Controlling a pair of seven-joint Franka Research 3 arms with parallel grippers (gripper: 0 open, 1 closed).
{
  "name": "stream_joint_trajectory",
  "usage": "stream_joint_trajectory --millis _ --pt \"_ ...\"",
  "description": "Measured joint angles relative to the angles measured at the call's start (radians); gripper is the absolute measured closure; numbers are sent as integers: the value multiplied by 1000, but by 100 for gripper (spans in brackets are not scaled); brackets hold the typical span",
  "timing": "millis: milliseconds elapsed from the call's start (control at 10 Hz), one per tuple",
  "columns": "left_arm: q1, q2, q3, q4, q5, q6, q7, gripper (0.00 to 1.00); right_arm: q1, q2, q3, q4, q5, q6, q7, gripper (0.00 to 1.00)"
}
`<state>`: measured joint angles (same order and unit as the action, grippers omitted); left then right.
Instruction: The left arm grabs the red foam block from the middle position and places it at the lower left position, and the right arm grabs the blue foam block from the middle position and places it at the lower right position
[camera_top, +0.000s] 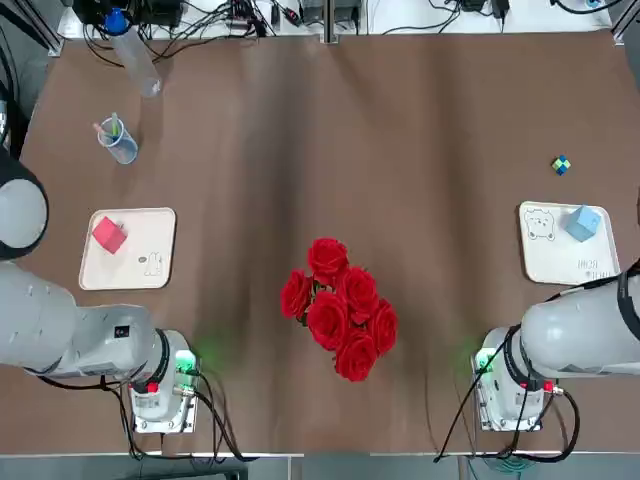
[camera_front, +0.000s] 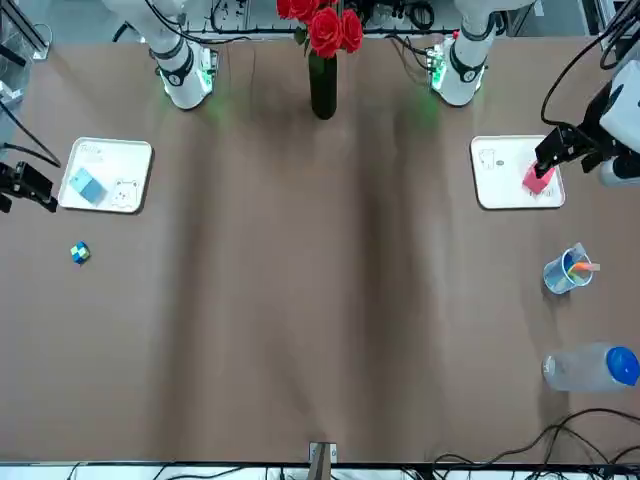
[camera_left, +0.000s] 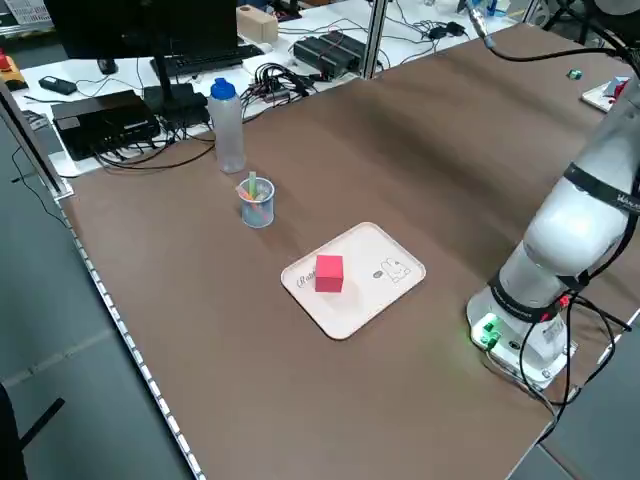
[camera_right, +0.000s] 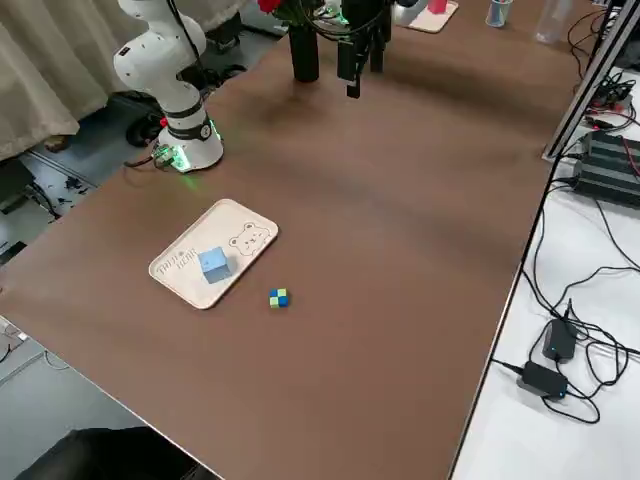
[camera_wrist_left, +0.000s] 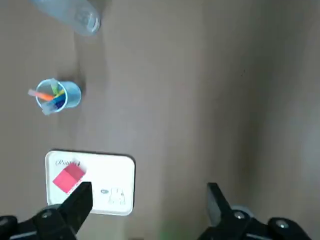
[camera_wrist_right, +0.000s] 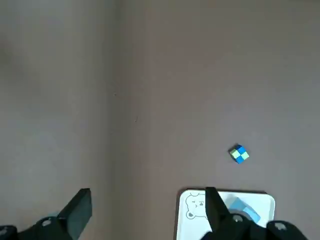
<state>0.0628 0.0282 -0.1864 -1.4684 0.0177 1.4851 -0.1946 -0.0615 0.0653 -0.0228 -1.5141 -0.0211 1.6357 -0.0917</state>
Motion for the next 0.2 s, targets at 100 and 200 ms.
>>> stream_joint_trajectory --millis 100,200 --pt "0 3 0 0 0 0 4 0 0 0 0 -1 -8 0 -3 0" --pt "0 3 0 0 0 0 16 0 0 0 1 -3 -14 0 -4 0"
